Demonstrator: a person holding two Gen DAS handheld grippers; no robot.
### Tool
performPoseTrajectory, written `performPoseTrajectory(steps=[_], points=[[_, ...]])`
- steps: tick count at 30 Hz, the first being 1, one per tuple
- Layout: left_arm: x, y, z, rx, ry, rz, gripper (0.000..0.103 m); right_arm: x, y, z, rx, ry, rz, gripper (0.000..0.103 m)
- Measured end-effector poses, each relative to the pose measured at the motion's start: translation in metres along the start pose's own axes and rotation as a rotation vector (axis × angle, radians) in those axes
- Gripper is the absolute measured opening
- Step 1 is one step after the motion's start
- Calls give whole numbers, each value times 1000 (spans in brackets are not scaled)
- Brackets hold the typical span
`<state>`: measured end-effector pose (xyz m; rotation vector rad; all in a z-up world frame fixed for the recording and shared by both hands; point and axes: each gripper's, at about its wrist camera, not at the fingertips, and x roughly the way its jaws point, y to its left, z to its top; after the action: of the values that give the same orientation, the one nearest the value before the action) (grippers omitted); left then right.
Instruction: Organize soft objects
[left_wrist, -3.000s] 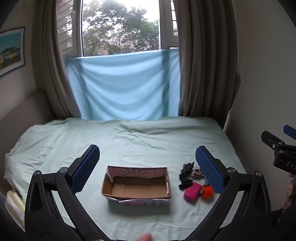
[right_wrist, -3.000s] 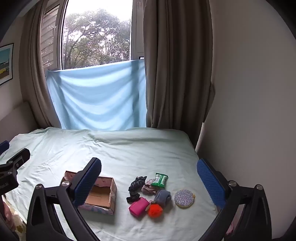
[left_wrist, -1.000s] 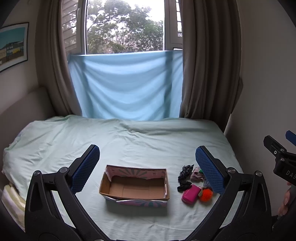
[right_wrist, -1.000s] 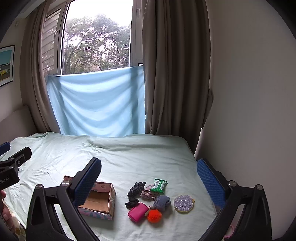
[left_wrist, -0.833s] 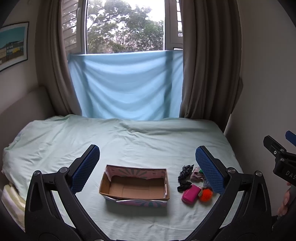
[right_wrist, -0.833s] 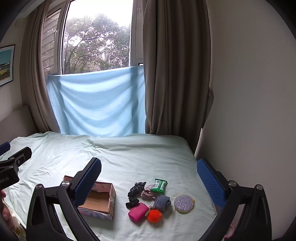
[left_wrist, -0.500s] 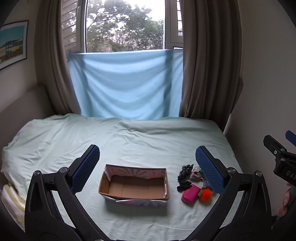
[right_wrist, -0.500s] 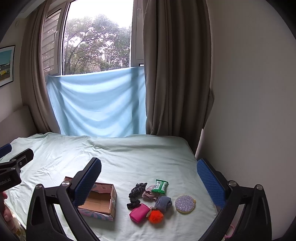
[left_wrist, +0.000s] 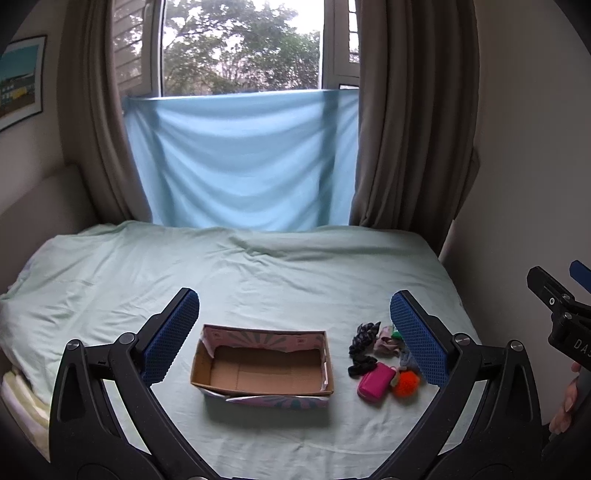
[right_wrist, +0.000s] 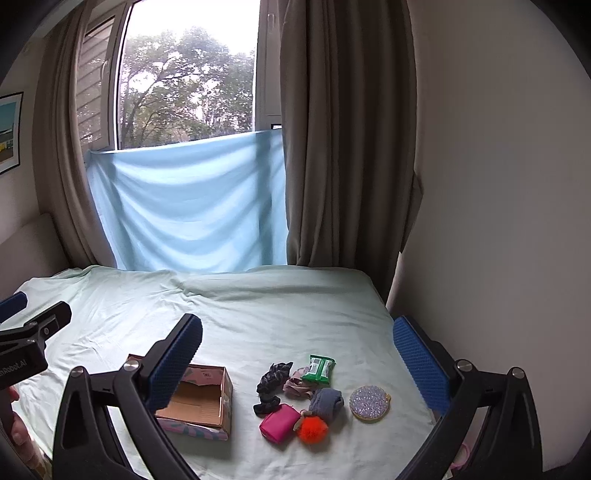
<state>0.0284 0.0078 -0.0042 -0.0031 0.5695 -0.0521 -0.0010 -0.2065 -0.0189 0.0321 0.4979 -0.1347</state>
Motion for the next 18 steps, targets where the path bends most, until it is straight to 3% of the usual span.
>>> performPoseTrajectory(steps=[18], points=[[22,27,5,-10,28,-19,103,9,19,4,13,-35,-24,103]])
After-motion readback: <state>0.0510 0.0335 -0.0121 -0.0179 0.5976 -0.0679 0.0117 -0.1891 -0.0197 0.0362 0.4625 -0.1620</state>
